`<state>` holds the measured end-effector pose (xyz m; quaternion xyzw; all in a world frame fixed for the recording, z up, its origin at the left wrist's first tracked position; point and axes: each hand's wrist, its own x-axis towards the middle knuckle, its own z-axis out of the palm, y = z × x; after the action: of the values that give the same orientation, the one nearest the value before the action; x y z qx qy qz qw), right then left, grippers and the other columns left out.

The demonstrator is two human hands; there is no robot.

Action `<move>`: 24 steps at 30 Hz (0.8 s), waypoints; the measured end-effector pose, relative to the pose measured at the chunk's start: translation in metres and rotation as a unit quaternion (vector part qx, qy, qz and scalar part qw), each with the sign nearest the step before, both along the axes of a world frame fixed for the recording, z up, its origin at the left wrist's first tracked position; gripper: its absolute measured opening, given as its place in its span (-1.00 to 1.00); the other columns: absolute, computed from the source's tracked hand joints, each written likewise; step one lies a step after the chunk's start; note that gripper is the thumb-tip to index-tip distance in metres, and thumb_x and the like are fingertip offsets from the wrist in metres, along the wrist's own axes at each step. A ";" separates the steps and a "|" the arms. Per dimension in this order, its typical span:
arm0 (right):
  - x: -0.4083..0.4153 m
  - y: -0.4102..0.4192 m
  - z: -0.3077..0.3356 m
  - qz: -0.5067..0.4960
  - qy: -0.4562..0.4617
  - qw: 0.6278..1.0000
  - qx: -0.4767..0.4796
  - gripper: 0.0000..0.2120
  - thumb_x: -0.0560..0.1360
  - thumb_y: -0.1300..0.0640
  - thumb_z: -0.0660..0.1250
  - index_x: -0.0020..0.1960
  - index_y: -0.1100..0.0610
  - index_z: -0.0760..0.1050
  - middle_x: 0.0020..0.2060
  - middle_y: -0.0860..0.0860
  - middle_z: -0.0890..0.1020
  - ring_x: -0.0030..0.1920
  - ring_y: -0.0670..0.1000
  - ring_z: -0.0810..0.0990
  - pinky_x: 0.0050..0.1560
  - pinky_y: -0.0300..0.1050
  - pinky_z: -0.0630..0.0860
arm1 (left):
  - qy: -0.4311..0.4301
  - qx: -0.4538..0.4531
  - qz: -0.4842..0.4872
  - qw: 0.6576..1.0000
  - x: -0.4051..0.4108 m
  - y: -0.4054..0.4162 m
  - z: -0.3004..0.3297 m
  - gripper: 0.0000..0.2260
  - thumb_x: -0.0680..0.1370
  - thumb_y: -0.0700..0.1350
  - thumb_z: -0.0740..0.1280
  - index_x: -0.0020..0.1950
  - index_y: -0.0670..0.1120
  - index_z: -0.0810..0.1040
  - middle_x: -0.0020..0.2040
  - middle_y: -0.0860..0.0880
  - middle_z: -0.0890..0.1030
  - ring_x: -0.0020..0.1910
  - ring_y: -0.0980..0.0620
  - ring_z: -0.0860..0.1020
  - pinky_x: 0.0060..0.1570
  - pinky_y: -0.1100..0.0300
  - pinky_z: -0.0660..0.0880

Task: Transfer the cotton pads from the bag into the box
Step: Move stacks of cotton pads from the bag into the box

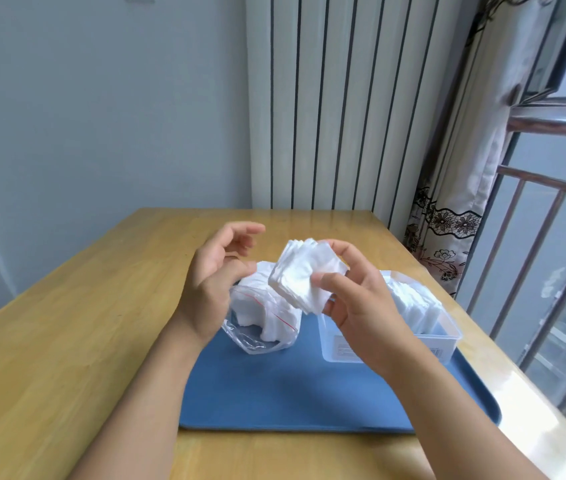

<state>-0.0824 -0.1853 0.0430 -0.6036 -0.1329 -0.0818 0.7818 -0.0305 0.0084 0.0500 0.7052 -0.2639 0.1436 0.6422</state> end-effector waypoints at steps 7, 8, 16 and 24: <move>0.005 -0.006 -0.003 -0.006 0.008 0.999 0.032 -0.59 0.48 0.35 0.33 0.29 0.09 0.54 -0.01 0.12 0.66 -0.01 0.09 0.65 0.12 0.05 0.58 | 0.128 -0.063 -0.083 0.986 -0.021 -0.038 0.003 -0.73 0.56 -0.09 0.42 0.24 -0.12 0.59 0.15 -0.18 0.67 -0.01 -0.06 0.69 -0.16 0.09 0.64; 0.005 -0.006 -0.003 -0.024 0.001 1.000 0.017 -0.58 0.50 0.39 0.33 0.29 0.07 0.55 -0.03 0.10 0.67 -0.02 0.08 0.65 0.14 0.07 0.55 | 0.141 -0.064 -0.090 0.984 -0.021 -0.039 0.003 -0.79 0.61 -0.15 0.37 0.24 -0.14 0.60 0.14 -0.18 0.68 0.01 -0.07 0.70 -0.14 0.09 0.65; 0.004 -0.005 -0.006 -0.147 -0.063 0.983 -0.093 -0.39 0.51 0.50 0.25 0.41 -0.01 0.44 0.19 0.03 0.67 0.12 -0.03 0.67 0.03 -0.12 0.61 | 0.192 -0.052 -0.124 0.972 -0.024 -0.050 -0.006 -0.70 0.68 -0.33 0.13 0.34 -0.13 0.49 0.25 -0.10 0.65 0.20 -0.11 0.65 0.08 0.05 0.64; -0.003 0.007 -0.014 -0.052 -0.056 0.986 -0.148 -0.21 0.44 0.21 0.13 0.61 -0.18 0.04 0.45 -0.25 0.39 0.42 -0.14 0.44 0.34 -0.14 0.47 | 0.196 -0.069 -0.159 0.965 -0.026 -0.062 -0.017 -0.46 0.55 -0.07 0.18 0.53 0.15 0.20 0.35 0.03 0.56 0.21 0.13 0.63 0.04 0.22 0.58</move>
<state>-0.0856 -0.1780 0.0295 -0.7135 -0.1556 -0.1357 0.6695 -0.0567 -0.0540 0.0330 0.6223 -0.2306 -0.0834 0.7433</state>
